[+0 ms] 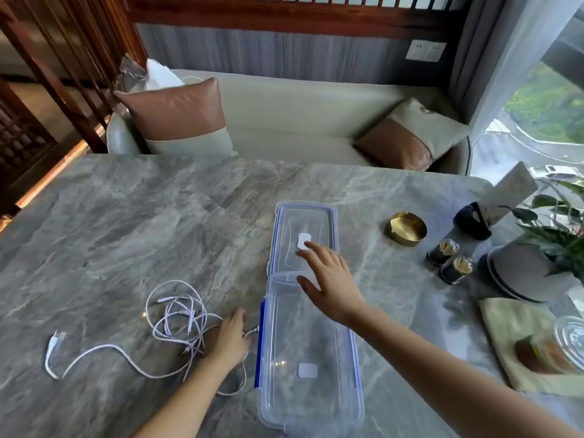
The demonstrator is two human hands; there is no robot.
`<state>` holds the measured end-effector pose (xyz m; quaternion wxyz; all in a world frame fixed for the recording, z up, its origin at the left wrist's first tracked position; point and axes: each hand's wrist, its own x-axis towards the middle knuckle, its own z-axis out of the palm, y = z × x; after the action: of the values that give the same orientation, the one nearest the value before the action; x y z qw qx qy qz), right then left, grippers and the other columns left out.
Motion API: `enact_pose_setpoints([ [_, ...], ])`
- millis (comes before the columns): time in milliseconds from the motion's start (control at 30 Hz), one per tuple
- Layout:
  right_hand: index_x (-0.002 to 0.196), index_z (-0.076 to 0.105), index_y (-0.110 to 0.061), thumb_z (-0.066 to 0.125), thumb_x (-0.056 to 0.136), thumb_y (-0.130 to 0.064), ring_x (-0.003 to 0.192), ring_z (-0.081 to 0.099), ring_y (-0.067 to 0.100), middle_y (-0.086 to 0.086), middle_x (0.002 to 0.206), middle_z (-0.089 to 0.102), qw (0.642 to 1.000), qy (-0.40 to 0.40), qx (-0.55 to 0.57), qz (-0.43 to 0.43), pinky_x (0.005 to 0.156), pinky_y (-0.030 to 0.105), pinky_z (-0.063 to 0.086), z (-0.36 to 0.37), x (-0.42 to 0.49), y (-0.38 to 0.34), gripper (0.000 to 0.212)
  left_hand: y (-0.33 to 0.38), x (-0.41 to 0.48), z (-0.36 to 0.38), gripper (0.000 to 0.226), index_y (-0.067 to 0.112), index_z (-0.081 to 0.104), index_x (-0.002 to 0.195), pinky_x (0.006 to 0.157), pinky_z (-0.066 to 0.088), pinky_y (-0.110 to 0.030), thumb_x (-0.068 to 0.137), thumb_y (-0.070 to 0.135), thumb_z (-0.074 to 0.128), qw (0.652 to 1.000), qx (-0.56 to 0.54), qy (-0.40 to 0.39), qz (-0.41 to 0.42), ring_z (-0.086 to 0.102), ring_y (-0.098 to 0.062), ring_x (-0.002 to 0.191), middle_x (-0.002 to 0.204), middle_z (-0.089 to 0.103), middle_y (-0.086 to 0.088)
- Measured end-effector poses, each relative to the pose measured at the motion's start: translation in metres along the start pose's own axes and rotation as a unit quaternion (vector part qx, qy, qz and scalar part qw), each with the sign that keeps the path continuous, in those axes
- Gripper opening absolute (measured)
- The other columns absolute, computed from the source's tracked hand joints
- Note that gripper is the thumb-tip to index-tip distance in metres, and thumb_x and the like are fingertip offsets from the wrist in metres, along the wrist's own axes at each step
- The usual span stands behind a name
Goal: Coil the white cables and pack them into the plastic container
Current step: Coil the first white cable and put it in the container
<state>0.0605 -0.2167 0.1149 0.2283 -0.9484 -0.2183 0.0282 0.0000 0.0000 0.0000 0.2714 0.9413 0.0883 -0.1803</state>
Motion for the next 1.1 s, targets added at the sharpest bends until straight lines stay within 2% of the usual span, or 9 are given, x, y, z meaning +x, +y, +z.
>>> enact_pose_setpoints([
  [133, 0.136, 0.038, -0.025, 0.045, 0.094, -0.036, 0.14, 0.026, 0.017, -0.002, 0.152, 0.029, 1.0, -0.021, 0.021, 0.009, 0.113, 0.036, 0.022, 0.013, -0.005, -0.005, 0.044, -0.009, -0.013, 0.014, 0.03, 0.02, 0.052, 0.107, 0.082, 0.049, -0.035, 0.079, 0.017, 0.064, 0.997, 0.065, 0.044, -0.003, 0.063, -0.023, 0.096, 0.111, 0.058, 0.001],
  [300, 0.136, 0.039, -0.025, 0.048, 0.092, -0.031, 0.135, 0.032, 0.018, -0.003, 0.147, 0.037, 0.999, -0.036, 0.026, 0.008, 0.11, 0.038, 0.028, 0.016, -0.004, -0.005, 0.045, -0.009, -0.01, 0.006, 0.011, 0.026, 0.061, 0.09, 0.075, 0.047, -0.029, 0.08, 0.021, 0.062, 0.995, 0.056, 0.075, -0.04, 0.065, -0.019, 0.091, 0.095, 0.07, 0.006],
  [400, 0.127, 0.049, -0.023, 0.049, 0.092, -0.026, 0.119, 0.05, 0.017, -0.003, 0.132, 0.052, 0.995, -0.073, 0.071, 0.013, 0.095, 0.037, 0.044, 0.016, -0.003, -0.008, 0.036, -0.002, -0.011, -0.002, 0.005, 0.018, 0.063, 0.084, 0.064, 0.045, -0.029, 0.081, 0.014, 0.063, 0.994, -0.027, 0.107, -0.022, 0.066, -0.025, 0.082, 0.083, 0.07, 0.0],
  [467, 0.119, 0.057, -0.022, 0.05, 0.092, -0.023, 0.1, 0.061, 0.015, -0.003, 0.121, 0.06, 0.99, -0.1, 0.097, 0.011, 0.084, 0.039, 0.051, 0.014, -0.001, -0.013, 0.028, 0.007, -0.011, -0.013, 0.011, 0.017, 0.061, 0.077, 0.063, 0.05, -0.032, 0.08, 0.006, 0.065, 0.986, -0.112, 0.121, -0.016, 0.065, -0.025, 0.074, 0.074, 0.067, -0.001],
  [533, 0.115, 0.061, -0.021, 0.051, 0.092, -0.022, 0.087, 0.063, 0.016, -0.002, 0.114, 0.063, 0.988, -0.116, 0.102, -0.009, 0.078, 0.04, 0.053, 0.014, 0.002, -0.021, 0.025, 0.019, -0.012, -0.027, 0.017, 0.021, 0.06, 0.073, 0.062, 0.051, -0.03, 0.079, 0.007, 0.068, 0.98, -0.142, 0.138, 0.005, 0.063, -0.017, 0.067, 0.07, 0.064, 0.005],
  [667, 0.115, 0.061, -0.019, 0.054, 0.09, -0.019, 0.083, 0.063, 0.018, 0.002, 0.109, 0.064, 0.982, -0.129, 0.126, -0.053, 0.077, 0.04, 0.053, 0.015, 0.01, -0.042, 0.026, 0.041, -0.018, -0.06, 0.012, 0.024, 0.063, 0.074, 0.057, 0.051, -0.028, 0.078, 0.016, 0.069, 0.975, -0.138, 0.161, 0.068, 0.061, -0.009, 0.061, 0.066, 0.065, 0.011],
  [833, 0.106, 0.063, -0.021, 0.062, 0.086, -0.019, 0.076, 0.062, 0.013, -0.003, 0.101, 0.069, 0.982, -0.064, 0.167, -0.063, 0.074, 0.035, 0.053, 0.001, 0.021, -0.058, 0.021, 0.059, -0.028, -0.098, 0.012, 0.022, 0.067, 0.078, 0.058, 0.05, -0.029, 0.074, 0.013, 0.072, 0.966, -0.148, 0.185, 0.104, 0.061, -0.011, 0.059, 0.063, 0.065, 0.01],
  [967, 0.105, 0.059, -0.021, 0.066, 0.083, -0.022, 0.067, 0.052, 0.009, -0.005, 0.086, 0.068, 0.984, -0.039, 0.152, -0.08, 0.068, 0.036, 0.052, -0.016, 0.027, -0.064, 0.023, 0.069, -0.034, -0.114, 0.02, 0.024, 0.064, 0.077, 0.055, 0.045, -0.015, 0.071, 0.008, 0.075, 0.959, -0.168, 0.188, 0.128, 0.06, -0.009, 0.059, 0.064, 0.065, 0.008],
  [1100, 0.107, 0.064, -0.019, 0.062, 0.086, -0.018, 0.076, 0.058, 0.017, 0.001, 0.091, 0.066, 0.988, -0.021, 0.118, -0.096, 0.072, 0.035, 0.05, -0.032, 0.03, -0.065, 0.021, 0.075, -0.037, -0.12, 0.014, 0.025, 0.066, 0.075, 0.054, 0.042, -0.01, 0.074, 0.014, 0.074, 0.952, -0.176, 0.2, 0.152, 0.059, -0.005, 0.063, 0.063, 0.065, 0.011],
])
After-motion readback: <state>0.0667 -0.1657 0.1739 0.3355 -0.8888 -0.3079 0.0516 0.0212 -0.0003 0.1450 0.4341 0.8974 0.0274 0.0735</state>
